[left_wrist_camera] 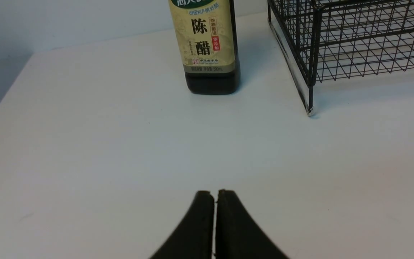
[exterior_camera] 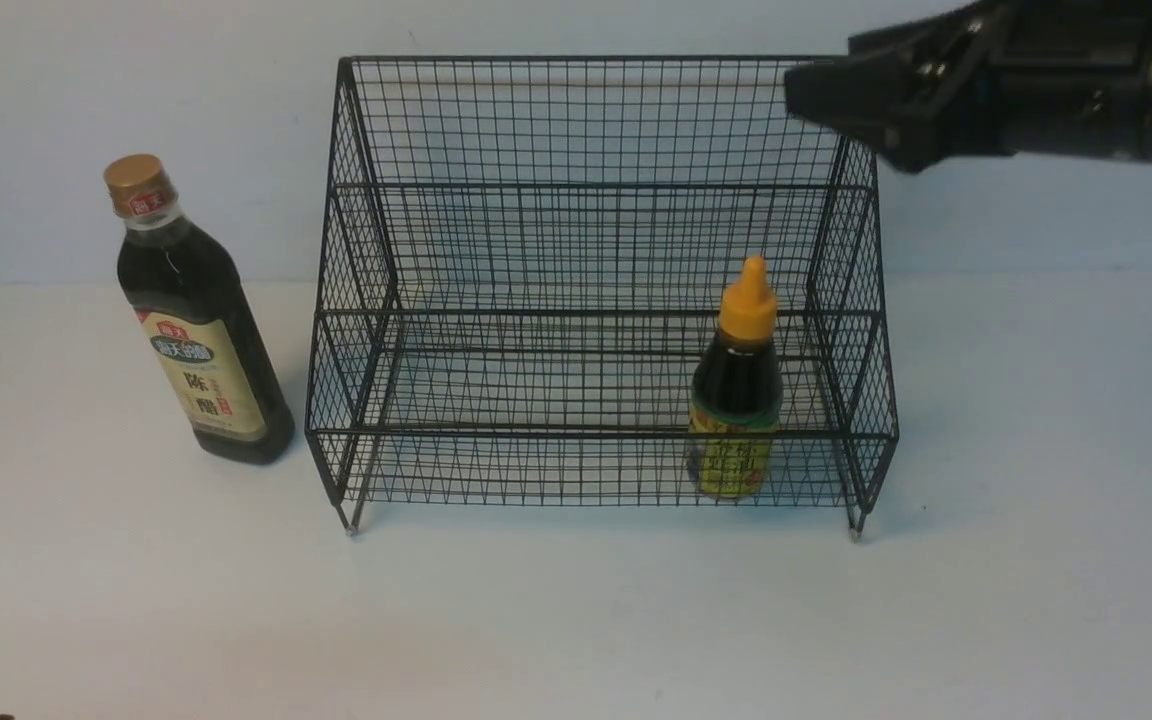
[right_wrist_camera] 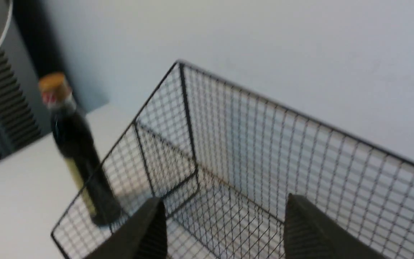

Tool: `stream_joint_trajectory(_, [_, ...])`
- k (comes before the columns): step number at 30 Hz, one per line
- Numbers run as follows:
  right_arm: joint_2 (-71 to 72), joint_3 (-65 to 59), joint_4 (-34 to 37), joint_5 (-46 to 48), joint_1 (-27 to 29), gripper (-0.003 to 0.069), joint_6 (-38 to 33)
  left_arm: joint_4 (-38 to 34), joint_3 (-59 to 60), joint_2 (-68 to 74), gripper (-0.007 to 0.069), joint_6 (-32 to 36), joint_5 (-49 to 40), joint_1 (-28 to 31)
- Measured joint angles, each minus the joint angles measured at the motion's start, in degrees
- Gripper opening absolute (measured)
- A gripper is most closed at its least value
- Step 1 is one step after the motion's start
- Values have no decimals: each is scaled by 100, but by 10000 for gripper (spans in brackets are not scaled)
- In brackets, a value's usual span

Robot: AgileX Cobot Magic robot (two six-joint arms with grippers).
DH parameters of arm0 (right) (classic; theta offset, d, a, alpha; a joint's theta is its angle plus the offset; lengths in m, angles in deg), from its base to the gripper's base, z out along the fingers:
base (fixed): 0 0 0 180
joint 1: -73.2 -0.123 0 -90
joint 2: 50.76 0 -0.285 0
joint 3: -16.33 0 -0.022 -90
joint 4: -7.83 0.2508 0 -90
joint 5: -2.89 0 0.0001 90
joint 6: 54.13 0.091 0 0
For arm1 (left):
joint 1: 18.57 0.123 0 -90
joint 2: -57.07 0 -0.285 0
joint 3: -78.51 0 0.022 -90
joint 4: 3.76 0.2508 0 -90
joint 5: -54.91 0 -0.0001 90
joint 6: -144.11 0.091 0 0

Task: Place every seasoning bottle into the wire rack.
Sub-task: Use the left arm to grab the condiment bottle closest to it

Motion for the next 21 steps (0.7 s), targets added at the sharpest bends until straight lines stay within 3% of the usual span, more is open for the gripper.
stream_joint_trajectory(4, [831,0,0,329,364,164,603,0,0,0,-5,0,0,0])
stream_joint_trajectory(8, [1566,0,0,320,851,12,375,0,0,0,-5,0,0,0])
stream_joint_trajectory(11, [1933,0,0,306,1181,-6,-42,0,0,0,-5,0,0,0])
stream_joint_trajectory(16, [2859,0,0,689,2116,-14,-2246,0,0,0,-5,0,0,0])
stream_joint_trajectory(21, [3585,-403,42,1521,2135,-13,-3883,0,0,0,-5,0,0,0])
